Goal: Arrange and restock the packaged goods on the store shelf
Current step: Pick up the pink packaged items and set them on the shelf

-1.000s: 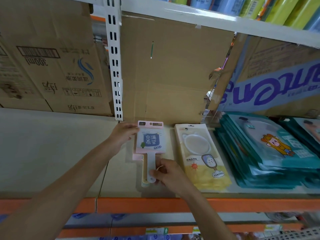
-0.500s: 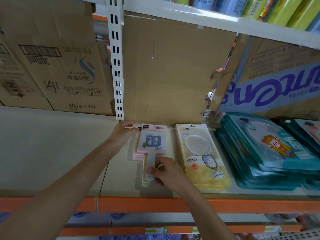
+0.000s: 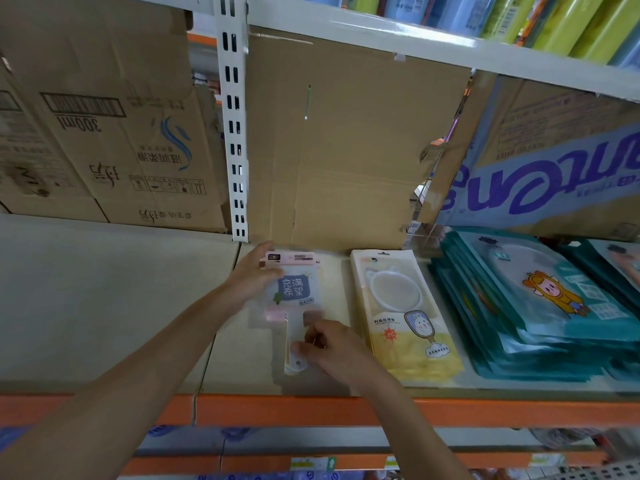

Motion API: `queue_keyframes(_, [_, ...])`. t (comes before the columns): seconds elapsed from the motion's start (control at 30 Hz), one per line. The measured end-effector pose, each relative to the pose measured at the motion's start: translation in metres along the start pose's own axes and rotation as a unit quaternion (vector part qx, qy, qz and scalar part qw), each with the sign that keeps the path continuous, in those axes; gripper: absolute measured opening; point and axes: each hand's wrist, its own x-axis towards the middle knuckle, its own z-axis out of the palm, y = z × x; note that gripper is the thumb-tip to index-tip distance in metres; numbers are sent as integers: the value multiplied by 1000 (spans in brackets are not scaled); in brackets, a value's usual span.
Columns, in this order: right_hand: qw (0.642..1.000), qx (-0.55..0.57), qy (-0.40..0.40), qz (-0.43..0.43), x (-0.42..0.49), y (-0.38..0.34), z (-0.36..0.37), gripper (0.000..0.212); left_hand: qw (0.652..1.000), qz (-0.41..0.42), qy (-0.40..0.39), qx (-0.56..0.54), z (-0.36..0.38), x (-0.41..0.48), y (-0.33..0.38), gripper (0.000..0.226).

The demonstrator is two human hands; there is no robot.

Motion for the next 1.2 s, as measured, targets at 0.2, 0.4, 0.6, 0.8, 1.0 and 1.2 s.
queue_keyframes(0.2, [1000, -6, 22, -7, 0, 1, 2, 24, 998, 27, -2, 52, 4, 3, 5, 60])
queue_keyframes(0.4, [1000, -11, 18, -12, 1, 2, 2, 12, 999, 25, 0, 30, 7, 4, 6, 63])
queue_keyframes(0.6, [986, 19, 156, 52, 1, 7, -11, 25, 999, 19, -17, 38, -9, -6, -11, 77])
queue_keyframes(0.8, [984, -40, 169, 50, 14, 7, -14, 50, 972, 57, -155, 168, -25, -23, -17, 91])
queue_keyframes(1.0, [983, -105, 148, 36, 27, 2, -18, 41, 965, 108, -142, 192, -22, -25, -19, 78])
queue_keyframes(1.2, [979, -115, 158, 48, 32, 5, -19, 43, 960, 119, -135, 215, -22, -24, -19, 69])
